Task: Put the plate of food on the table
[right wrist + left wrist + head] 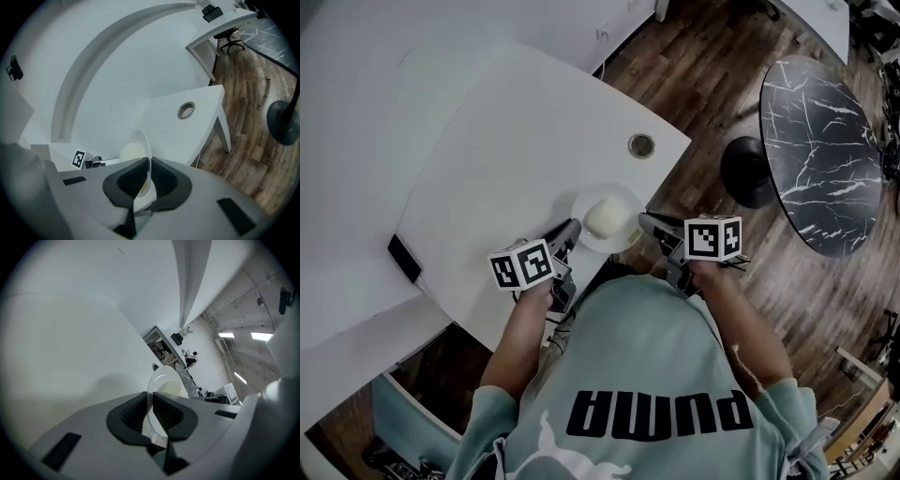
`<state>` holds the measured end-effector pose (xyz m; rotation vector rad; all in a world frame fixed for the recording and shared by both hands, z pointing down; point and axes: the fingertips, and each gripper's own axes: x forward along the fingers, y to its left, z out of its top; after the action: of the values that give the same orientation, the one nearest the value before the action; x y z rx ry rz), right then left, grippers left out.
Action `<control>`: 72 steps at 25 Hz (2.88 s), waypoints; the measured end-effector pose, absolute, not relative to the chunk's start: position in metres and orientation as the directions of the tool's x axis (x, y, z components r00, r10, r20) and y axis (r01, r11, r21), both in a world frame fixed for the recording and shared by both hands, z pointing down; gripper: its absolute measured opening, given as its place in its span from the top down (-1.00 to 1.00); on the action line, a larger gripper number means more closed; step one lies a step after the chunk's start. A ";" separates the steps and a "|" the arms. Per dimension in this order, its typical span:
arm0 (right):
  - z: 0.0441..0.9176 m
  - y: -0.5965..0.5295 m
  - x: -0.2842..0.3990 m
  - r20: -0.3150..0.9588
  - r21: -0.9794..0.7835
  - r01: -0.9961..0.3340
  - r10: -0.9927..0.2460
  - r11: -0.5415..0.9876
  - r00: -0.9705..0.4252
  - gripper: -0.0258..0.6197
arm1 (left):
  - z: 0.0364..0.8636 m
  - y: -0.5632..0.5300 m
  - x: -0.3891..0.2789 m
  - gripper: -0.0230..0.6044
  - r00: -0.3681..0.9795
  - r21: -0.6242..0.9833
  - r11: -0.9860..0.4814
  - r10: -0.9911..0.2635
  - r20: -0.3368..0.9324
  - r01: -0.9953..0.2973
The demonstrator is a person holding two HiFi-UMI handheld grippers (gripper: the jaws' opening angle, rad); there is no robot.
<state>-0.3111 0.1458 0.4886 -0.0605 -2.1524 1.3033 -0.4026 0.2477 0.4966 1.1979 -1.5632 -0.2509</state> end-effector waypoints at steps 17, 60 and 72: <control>0.462 0.052 -0.186 0.404 -0.834 -0.285 0.172 0.472 -0.898 0.83 | 0.467 0.138 -0.292 0.78 0.214 0.685 0.346 -0.776 0.593 -0.641; 0.456 -0.091 0.132 0.293 -0.870 -0.372 -0.266 0.325 -0.918 0.83 | 0.444 -0.048 -0.001 0.80 0.476 0.646 0.032 -0.649 0.594 -0.762; 0.467 -0.132 0.185 0.369 -0.850 -0.484 -0.422 0.208 -0.828 0.83 | 0.468 -0.113 0.046 0.80 0.634 0.699 -0.082 -0.504 0.586 -0.711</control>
<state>0.1850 -0.1321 0.4671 0.9011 -2.3980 1.7208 0.0461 -0.1125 0.4680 1.7370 -0.9925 0.2302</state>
